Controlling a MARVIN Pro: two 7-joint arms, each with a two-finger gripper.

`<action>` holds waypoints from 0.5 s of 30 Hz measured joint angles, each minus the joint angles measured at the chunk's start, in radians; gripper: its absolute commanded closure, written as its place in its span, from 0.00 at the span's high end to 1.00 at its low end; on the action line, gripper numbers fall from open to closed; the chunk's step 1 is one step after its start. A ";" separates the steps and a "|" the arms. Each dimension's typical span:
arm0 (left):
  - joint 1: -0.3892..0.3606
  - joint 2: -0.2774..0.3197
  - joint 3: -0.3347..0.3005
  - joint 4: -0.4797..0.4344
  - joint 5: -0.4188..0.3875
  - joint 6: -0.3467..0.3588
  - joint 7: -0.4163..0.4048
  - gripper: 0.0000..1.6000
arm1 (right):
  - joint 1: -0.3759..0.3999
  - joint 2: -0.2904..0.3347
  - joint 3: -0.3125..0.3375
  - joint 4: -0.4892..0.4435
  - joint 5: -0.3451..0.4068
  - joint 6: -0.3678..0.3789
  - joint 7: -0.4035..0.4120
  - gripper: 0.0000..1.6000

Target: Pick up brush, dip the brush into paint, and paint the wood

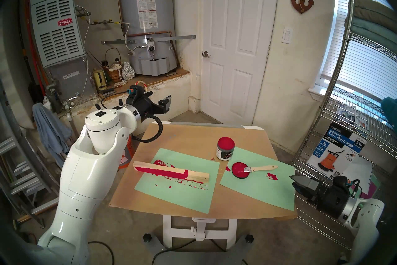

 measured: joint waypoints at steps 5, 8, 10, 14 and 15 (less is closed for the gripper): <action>0.000 0.000 0.000 0.000 0.000 0.000 0.000 1.00 | 0.013 -0.007 -0.035 0.003 -0.004 0.000 -0.054 1.00; 0.000 0.000 0.000 0.000 0.000 0.000 0.000 1.00 | 0.033 -0.011 -0.058 0.011 -0.005 0.000 -0.087 1.00; 0.000 0.000 0.000 0.000 0.000 0.000 0.000 1.00 | 0.047 -0.014 -0.071 0.016 -0.005 0.000 -0.106 1.00; 0.000 0.000 0.000 0.000 0.000 0.000 0.000 1.00 | 0.076 -0.016 -0.091 0.029 -0.005 -0.001 -0.139 1.00; 0.000 0.000 0.000 0.000 0.000 0.000 0.000 1.00 | 0.081 -0.016 -0.094 0.032 -0.005 -0.002 -0.143 1.00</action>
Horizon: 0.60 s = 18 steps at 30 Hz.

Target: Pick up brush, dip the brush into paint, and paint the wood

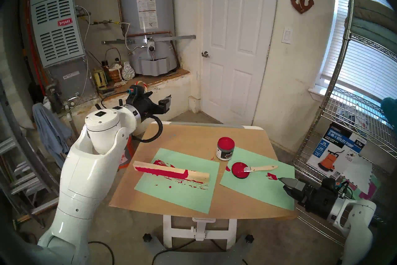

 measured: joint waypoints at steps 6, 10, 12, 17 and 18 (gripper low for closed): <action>0.000 0.000 0.000 0.000 0.000 0.000 0.000 1.00 | 0.047 -0.003 -0.026 0.031 -0.002 -0.013 -0.045 1.00; 0.000 0.000 0.000 0.000 0.000 0.000 0.000 1.00 | 0.076 -0.003 -0.043 0.055 -0.004 -0.021 -0.071 1.00; 0.000 0.000 0.000 0.000 0.000 0.000 0.000 1.00 | 0.088 -0.003 -0.049 0.065 -0.005 -0.024 -0.081 1.00; 0.000 0.000 0.000 0.000 0.000 0.000 0.000 1.00 | 0.118 -0.003 -0.065 0.087 -0.005 -0.030 -0.106 1.00; 0.000 0.000 0.000 0.000 0.000 0.000 0.000 1.00 | 0.122 -0.003 -0.067 0.089 -0.005 -0.031 -0.109 1.00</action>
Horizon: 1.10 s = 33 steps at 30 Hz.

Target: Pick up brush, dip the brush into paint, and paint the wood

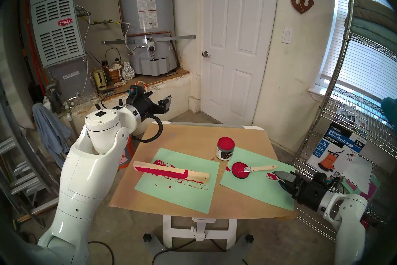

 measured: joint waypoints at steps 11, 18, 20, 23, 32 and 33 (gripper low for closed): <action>0.000 0.000 0.000 0.000 0.000 0.000 0.000 1.00 | 0.057 0.003 -0.027 0.023 0.000 -0.009 -0.049 1.00; 0.000 0.000 0.000 0.000 0.000 0.000 0.000 1.00 | 0.091 0.010 -0.046 0.045 0.000 -0.013 -0.077 1.00; 0.000 0.000 0.000 0.000 0.000 0.000 0.000 1.00 | 0.099 0.012 -0.049 0.050 0.000 -0.014 -0.083 1.00; 0.000 0.000 0.000 0.000 0.000 0.000 0.000 1.00 | 0.108 0.014 -0.051 0.056 0.001 -0.016 -0.090 1.00; 0.000 0.000 0.000 0.000 0.000 0.000 0.000 1.00 | 0.139 0.020 -0.063 0.089 0.001 -0.027 -0.094 1.00; 0.000 0.000 0.000 0.000 0.000 0.000 0.000 1.00 | 0.141 0.020 -0.063 0.091 0.001 -0.028 -0.094 1.00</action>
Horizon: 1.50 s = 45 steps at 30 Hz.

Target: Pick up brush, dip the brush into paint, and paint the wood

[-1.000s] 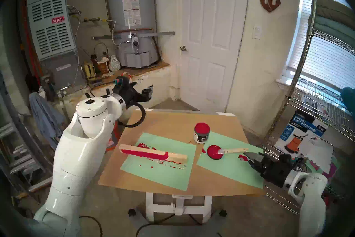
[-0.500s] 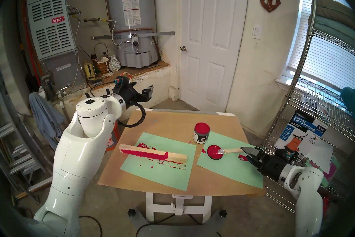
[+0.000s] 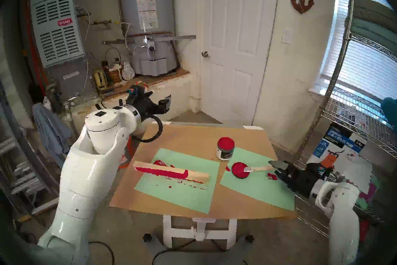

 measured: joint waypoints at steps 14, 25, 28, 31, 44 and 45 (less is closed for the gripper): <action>0.000 0.000 0.000 0.000 0.000 0.000 0.000 1.00 | 0.034 -0.001 -0.018 0.035 0.000 -0.016 -0.001 1.00; 0.000 0.000 0.000 0.000 0.000 0.000 0.000 1.00 | 0.059 -0.006 -0.039 0.066 -0.002 -0.030 -0.003 1.00; 0.000 0.000 0.000 0.000 0.000 0.000 0.000 1.00 | 0.064 -0.006 -0.043 0.072 -0.002 -0.034 -0.003 1.00; 0.000 0.000 0.000 0.000 0.000 0.000 0.000 1.00 | 0.070 -0.006 -0.047 0.079 -0.002 -0.037 -0.003 1.00; 0.000 0.000 0.000 0.000 0.000 0.000 0.000 1.00 | 0.084 -0.006 -0.054 0.095 -0.004 -0.042 -0.009 0.85; 0.000 0.000 0.000 0.000 0.000 0.000 0.000 1.00 | 0.084 -0.006 -0.054 0.095 -0.004 -0.042 -0.010 0.92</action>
